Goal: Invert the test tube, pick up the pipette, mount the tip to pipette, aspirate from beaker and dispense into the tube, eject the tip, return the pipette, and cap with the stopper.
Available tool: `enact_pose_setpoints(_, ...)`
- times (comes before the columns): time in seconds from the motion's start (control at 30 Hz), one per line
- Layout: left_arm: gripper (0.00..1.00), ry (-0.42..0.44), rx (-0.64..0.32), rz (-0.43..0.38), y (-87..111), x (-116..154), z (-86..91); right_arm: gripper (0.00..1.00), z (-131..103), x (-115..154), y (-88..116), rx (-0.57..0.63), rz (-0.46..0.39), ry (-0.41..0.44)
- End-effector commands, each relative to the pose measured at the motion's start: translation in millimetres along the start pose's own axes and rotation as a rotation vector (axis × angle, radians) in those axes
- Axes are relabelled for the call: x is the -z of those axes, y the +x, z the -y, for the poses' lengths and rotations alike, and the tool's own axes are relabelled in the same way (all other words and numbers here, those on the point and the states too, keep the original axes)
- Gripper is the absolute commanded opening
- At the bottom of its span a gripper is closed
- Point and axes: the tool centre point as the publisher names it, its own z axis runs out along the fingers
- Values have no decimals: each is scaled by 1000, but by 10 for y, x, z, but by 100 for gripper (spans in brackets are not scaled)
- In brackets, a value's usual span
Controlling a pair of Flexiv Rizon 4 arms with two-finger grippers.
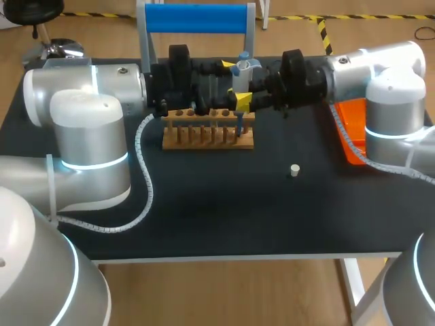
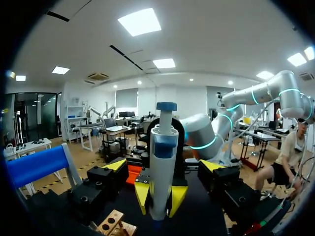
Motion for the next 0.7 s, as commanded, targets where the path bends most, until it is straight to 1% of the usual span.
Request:
enact_pose_setpoints(0.03,37,3,-1,5,9,-13,-7,0,-13,-22,6,2,4,-2)
enact_pose_setpoints(0.07,30,3,-1,5,9,-13,-7,0,-14,-25,7,2,4,-2)
enact_pose_setpoints(0.13,7,3,-1,5,9,-13,-7,0,-15,-27,8,2,6,-3)
enact_pose_setpoints(0.17,0,3,-1,5,9,-13,-7,0,-16,-28,8,2,7,-4)
enact_pose_setpoints(0.6,0,3,-1,5,9,-13,-7,0,-25,-32,9,5,6,-5)
enact_pose_setpoints(0.63,0,3,-1,5,9,-13,-7,5,-26,-31,9,6,6,-5)
enact_pose_setpoints(0.67,0,3,-1,5,9,-13,-7,39,-26,-27,10,6,6,-4)
enact_pose_setpoints(0.7,0,3,-1,5,9,-13,-7,89,-24,-20,12,7,7,-4)
